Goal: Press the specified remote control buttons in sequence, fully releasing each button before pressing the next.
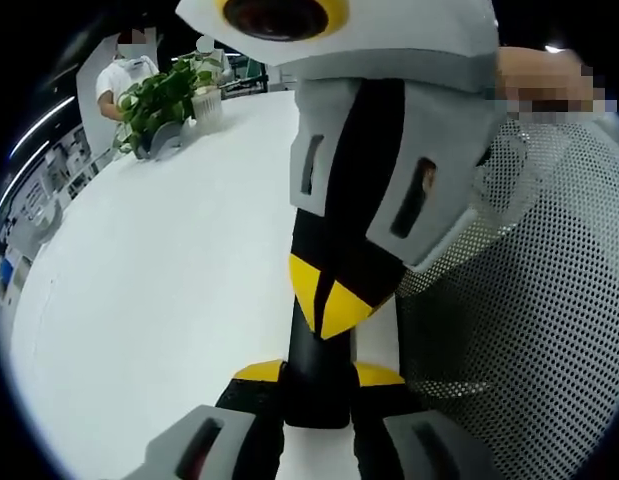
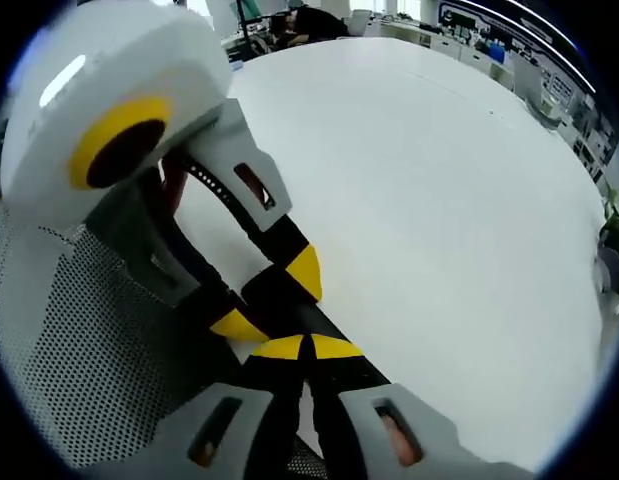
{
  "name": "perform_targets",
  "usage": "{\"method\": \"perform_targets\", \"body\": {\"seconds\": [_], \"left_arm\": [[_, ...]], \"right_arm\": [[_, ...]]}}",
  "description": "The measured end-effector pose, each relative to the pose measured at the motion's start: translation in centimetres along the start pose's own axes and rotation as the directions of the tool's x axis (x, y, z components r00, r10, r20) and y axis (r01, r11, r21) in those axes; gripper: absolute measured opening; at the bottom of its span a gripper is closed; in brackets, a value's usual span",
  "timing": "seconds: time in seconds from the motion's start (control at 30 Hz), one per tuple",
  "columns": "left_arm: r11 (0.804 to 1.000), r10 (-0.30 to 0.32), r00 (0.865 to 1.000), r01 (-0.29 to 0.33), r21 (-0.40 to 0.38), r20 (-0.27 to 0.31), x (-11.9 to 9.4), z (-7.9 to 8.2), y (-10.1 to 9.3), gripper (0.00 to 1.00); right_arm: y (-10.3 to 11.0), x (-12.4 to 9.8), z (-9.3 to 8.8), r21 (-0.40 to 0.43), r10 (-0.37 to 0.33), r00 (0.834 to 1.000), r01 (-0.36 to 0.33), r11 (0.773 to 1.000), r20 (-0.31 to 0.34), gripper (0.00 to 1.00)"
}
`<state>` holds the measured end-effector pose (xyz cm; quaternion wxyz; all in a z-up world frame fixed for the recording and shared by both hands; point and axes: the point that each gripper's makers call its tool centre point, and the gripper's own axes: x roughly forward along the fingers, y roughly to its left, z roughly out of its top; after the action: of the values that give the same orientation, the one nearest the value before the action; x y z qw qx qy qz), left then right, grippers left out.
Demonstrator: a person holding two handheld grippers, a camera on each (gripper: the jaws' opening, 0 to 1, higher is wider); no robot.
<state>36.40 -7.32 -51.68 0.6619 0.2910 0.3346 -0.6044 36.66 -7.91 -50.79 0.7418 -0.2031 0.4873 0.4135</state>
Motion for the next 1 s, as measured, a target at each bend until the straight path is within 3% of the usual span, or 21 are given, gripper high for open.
{"method": "perform_targets", "body": {"seconds": [0.33, 0.47, 0.83, 1.0], "left_arm": [[1.000, 0.001, 1.000, -0.001, 0.001, -0.004, -0.02, 0.02, -0.07, 0.24], [1.000, 0.002, 1.000, -0.002, 0.005, -0.010, 0.01, -0.03, -0.08, 0.24], [1.000, 0.003, 1.000, -0.003, 0.000, -0.003, -0.05, -0.05, -0.10, 0.24], [1.000, 0.002, 1.000, -0.002, -0.001, -0.004, -0.10, -0.04, -0.11, 0.24]], "right_arm": [[-0.11, 0.04, -0.11, 0.056, 0.009, 1.000, -0.010, 0.998, 0.021, 0.00], [0.05, 0.09, -0.03, 0.039, 0.002, 1.000, -0.003, 0.999, 0.015, 0.00], [-0.13, 0.04, 0.02, 0.141, 0.012, 1.000, -0.012, 0.990, 0.005, 0.00], [-0.04, 0.02, -0.03, 0.127, 0.009, 1.000, -0.009, 0.992, -0.001, 0.00]]}}
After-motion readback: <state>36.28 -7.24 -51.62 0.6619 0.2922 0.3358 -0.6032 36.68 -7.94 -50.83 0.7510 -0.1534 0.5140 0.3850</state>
